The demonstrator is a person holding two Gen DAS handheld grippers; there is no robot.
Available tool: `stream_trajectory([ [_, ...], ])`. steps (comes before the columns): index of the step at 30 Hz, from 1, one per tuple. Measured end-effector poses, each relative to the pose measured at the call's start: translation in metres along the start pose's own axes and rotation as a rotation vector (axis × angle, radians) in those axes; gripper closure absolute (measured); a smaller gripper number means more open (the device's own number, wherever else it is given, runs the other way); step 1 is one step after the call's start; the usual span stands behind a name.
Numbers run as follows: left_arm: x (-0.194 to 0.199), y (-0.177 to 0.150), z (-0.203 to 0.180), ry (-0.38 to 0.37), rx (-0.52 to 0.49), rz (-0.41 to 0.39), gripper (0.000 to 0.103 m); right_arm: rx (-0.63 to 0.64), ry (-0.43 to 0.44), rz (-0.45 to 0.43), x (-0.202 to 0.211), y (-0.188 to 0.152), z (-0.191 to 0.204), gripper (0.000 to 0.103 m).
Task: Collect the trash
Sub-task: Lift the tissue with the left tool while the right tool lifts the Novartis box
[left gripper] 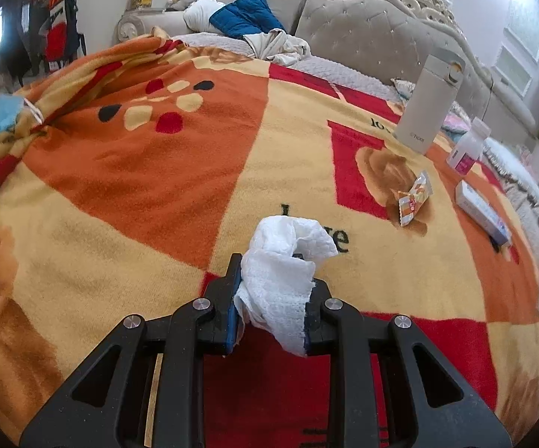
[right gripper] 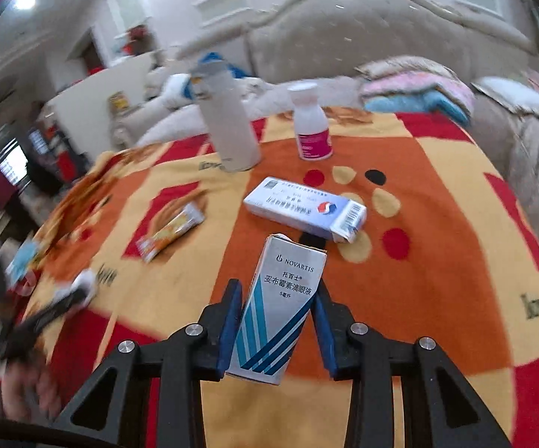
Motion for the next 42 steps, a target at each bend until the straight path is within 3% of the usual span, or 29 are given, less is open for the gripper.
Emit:
stream_trajectory([
  [3, 0.010, -0.001, -0.013, 0.030, -0.045, -0.002, 0.081, 0.090, 0.018, -0.019, 0.036, -0.023, -0.016, 0.067],
  [6, 0.027, -0.005, -0.039, -0.024, -0.013, 0.007, 0.081, 0.163, 0.025, -0.068, 0.062, -0.046, -0.032, 0.067],
  [12, 0.094, -0.005, -0.134, -0.077, -0.082, -0.059, 0.080, 0.116, 0.038, -0.099, 0.076, -0.072, -0.061, 0.067],
  [17, 0.120, -0.016, -0.173, -0.023, -0.071, -0.052, 0.080, 0.130, 0.067, -0.129, 0.092, -0.072, -0.060, 0.067],
  [20, 0.113, -0.030, -0.193, 0.003, -0.139, -0.024, 0.080, 0.137, 0.067, -0.136, 0.098, -0.073, -0.062, 0.067],
  [42, 0.127, -0.031, -0.212, 0.088, -0.231, -0.072, 0.080, 0.115, 0.066, -0.177, 0.120, -0.073, -0.081, 0.067],
])
Point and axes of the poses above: each gripper's, at about its wrist camera, not at the fingertips, and x roughly against the way its jaws point, z to its left, y to its top, the point moved 4 cm from there along -x, roughly the way its jaws point, and after that the axes turned 14 degrees about -x, right-handed, at the moved point
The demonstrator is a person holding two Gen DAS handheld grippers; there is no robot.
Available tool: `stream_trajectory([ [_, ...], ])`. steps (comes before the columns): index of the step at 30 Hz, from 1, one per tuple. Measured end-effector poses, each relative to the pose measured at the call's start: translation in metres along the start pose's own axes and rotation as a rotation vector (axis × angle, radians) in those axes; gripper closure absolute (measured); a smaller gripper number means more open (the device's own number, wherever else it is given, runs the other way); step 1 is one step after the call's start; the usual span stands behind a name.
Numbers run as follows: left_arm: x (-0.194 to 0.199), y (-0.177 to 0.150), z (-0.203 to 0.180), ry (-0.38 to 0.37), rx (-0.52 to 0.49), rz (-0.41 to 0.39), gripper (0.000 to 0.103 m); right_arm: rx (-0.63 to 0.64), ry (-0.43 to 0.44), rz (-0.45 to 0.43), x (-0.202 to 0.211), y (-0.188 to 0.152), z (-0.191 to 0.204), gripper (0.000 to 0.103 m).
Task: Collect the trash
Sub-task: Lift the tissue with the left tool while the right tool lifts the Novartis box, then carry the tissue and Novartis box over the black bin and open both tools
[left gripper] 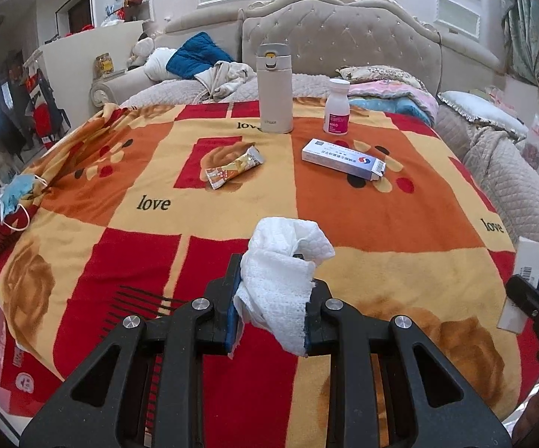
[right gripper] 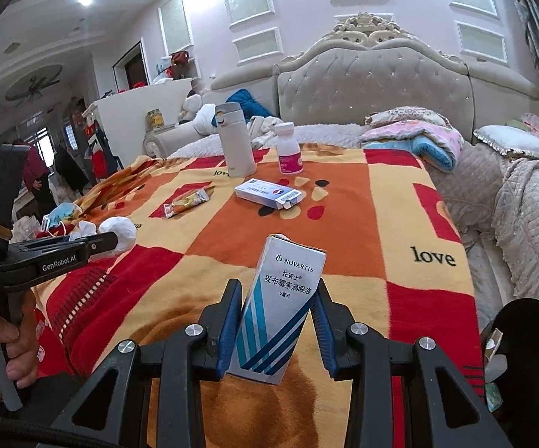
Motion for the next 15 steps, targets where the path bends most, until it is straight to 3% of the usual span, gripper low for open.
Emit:
stream_trajectory([
  [9, 0.006, 0.007, -0.022, 0.010, -0.061, -0.004, 0.080, -0.074, -0.069, -0.045, 0.025, 0.005, -0.041, 0.067],
  [12, 0.013, 0.016, -0.041, -0.047, -0.088, -0.031, 0.081, -0.143, -0.109, -0.072, 0.041, 0.008, -0.068, 0.067],
  [15, 0.018, 0.033, -0.074, -0.160, -0.121, -0.074, 0.081, -0.205, -0.157, -0.092, 0.056, 0.009, -0.094, 0.067],
])
Point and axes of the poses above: each gripper's, at about its wrist camera, not at the fingertips, and x roughly against the way its jaws point, z to its left, y to its top, the point moved 4 cm from there along -x, roughly the way its jaws point, and after that the axes turned 14 degrees about -x, right-handed, at the moved point
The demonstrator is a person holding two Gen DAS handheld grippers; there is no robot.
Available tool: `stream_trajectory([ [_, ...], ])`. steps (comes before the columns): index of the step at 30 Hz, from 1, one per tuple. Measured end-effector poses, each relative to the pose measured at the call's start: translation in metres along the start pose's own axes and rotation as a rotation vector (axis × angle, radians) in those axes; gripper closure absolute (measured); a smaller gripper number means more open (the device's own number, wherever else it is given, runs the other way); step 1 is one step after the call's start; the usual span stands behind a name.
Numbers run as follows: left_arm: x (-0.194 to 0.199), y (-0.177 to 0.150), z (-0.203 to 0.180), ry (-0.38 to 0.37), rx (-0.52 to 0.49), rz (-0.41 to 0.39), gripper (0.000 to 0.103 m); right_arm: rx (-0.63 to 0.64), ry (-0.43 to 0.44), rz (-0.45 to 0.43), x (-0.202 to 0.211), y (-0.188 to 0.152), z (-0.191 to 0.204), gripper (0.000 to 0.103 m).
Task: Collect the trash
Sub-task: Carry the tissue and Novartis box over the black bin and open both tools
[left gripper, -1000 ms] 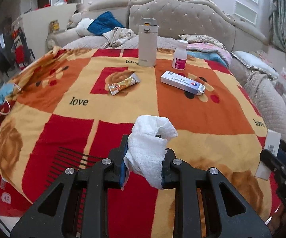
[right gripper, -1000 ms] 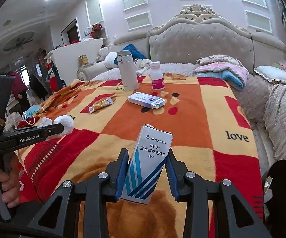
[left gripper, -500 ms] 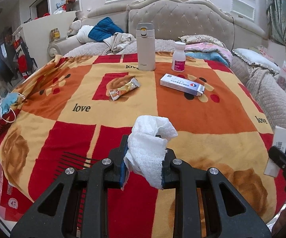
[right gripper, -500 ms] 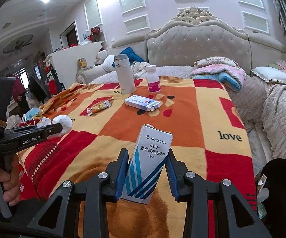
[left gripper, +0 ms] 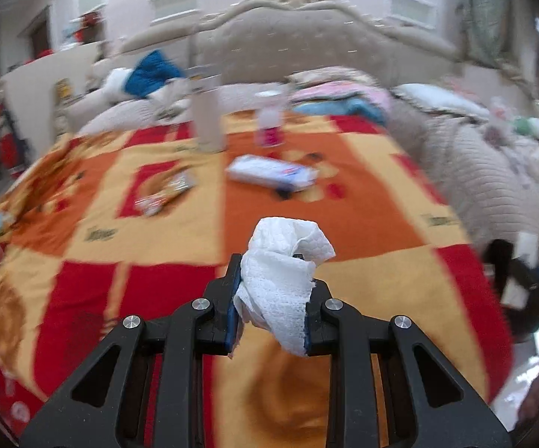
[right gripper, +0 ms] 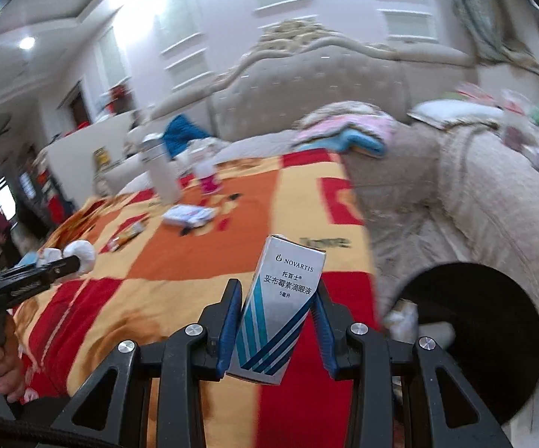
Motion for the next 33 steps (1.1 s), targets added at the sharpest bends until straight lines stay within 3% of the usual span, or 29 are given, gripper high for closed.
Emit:
stream_trajectory([
  [10, -0.023, 0.048, -0.163, -0.358, -0.272, -0.058, 0.081, -0.145, -0.177, -0.026, 0.031, 0.010, -0.089, 0.067],
  [16, -0.045, 0.057, -0.241, -0.507, -0.383, -0.071, 0.081, -0.221, -0.274, -0.020, 0.041, 0.011, -0.135, 0.067],
  [23, -0.072, 0.058, -0.273, -0.598, -0.378, -0.030, 0.081, -0.246, -0.328, 0.006, 0.034, 0.011, -0.160, 0.067],
  [33, -0.074, 0.053, -0.285, -0.635, -0.387, -0.011, 0.079, -0.263, -0.369, 0.028, 0.018, 0.012, -0.169, 0.068],
])
Point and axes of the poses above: each gripper's, at about its wrist camera, not at the fingertips, and x roughly against the way its jaws point, z to its left, y to its top, the point moved 4 cm from there along -x, roughly the way its jaws point, and after that the axes turned 14 degrees about -x, right-handed, at the moved point
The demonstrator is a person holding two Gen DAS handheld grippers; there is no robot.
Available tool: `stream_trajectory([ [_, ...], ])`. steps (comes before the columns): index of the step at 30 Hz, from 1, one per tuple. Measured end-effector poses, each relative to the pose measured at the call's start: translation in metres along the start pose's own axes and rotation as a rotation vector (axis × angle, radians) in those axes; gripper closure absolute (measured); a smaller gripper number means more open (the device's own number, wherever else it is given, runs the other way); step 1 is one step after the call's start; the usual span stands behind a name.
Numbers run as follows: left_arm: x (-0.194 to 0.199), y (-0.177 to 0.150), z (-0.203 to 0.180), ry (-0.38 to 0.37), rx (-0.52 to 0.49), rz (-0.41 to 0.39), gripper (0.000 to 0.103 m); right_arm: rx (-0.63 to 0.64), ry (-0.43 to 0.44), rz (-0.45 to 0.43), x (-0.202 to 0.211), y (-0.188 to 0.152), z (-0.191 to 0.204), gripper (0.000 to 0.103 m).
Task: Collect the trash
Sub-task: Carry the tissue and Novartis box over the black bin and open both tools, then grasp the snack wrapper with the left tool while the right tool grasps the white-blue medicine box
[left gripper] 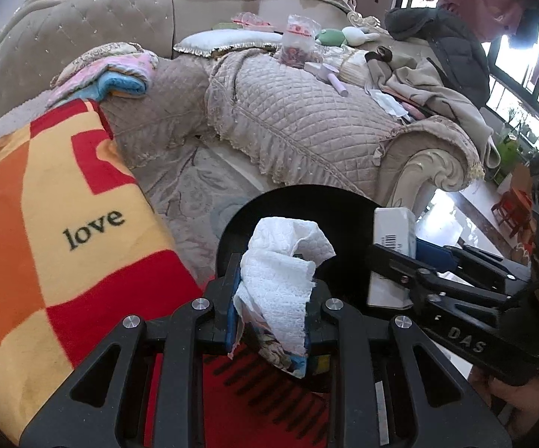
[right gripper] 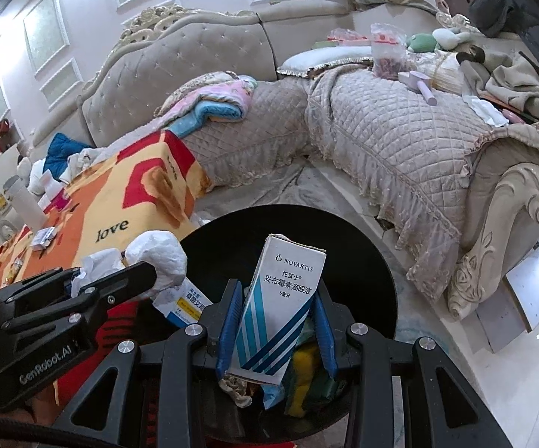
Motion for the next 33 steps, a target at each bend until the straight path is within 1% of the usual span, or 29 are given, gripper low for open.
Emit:
stream_trajectory([
  [1, 0.000, 0.000, -0.001, -0.004, 0.001, 0.006, 0.074, -0.001, -0.011, 0.005, -0.002, 0.000, 0.000, 0.067],
  [2, 0.000, 0.000, -0.002, -0.003, 0.001, 0.009, 0.067, -0.006, -0.027, 0.008, -0.003, 0.000, -0.001, 0.063],
  [3, 0.001, 0.000, -0.001, 0.000, -0.001, 0.008, 0.064, -0.017, -0.034, 0.006, -0.003, 0.001, -0.003, 0.060],
  [4, 0.003, 0.000, -0.001, 0.009, -0.003, 0.003, 0.060, -0.032, -0.031, -0.001, -0.002, 0.002, -0.005, 0.060],
  [8, 0.006, 0.000, 0.003, 0.026, 0.008, -0.004, 0.059, -0.069, -0.028, -0.026, 0.003, 0.006, -0.010, 0.059],
  [10, 0.011, -0.001, 0.009, 0.045, 0.031, -0.011, 0.059, -0.076, -0.034, -0.034, 0.005, 0.007, -0.010, 0.059],
  [14, 0.027, -0.006, 0.030, 0.105, 0.101, -0.035, 0.059, -0.092, -0.032, -0.075, 0.015, 0.011, -0.009, 0.059],
  [15, 0.030, -0.008, 0.034, 0.111, 0.114, -0.036, 0.059, -0.093, -0.030, -0.085, 0.018, 0.012, -0.008, 0.059],
  [19, 0.053, -0.021, 0.054, 0.156, 0.190, -0.054, 0.059, -0.084, -0.002, -0.120, 0.026, 0.014, 0.004, 0.059],
  [24, 0.086, -0.038, 0.081, 0.208, 0.266, -0.077, 0.059, -0.052, 0.052, -0.133, 0.032, 0.005, 0.034, 0.059],
  [26, 0.102, -0.046, 0.099, 0.218, 0.296, -0.076, 0.059, -0.033, 0.077, -0.132, 0.033, -0.001, 0.050, 0.059],
  [30, 0.130, -0.063, 0.135, 0.274, 0.330, -0.068, 0.059, 0.037, 0.121, -0.131, 0.033, -0.015, 0.090, 0.056],
  [31, 0.137, -0.070, 0.149, 0.290, 0.343, -0.057, 0.057, 0.065, 0.127, -0.128, 0.031, -0.020, 0.102, 0.056],
  [32, 0.144, -0.077, 0.161, 0.309, 0.351, -0.051, 0.052, 0.096, 0.139, -0.122, 0.029, -0.024, 0.115, 0.056],
  [33, 0.151, -0.083, 0.172, 0.334, 0.353, -0.046, 0.049, 0.121, 0.153, -0.114, 0.027, -0.029, 0.125, 0.056],
])
Point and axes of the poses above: each gripper's, at about its wrist camera, not at the fingertips, and x roughly against the way its jaws point, z to its left, y to its top, the point moved 4 cm from there along -x, roughly the way its jaws point, and after that the axes turned 14 degrees about -x, right-handed, at the moved point
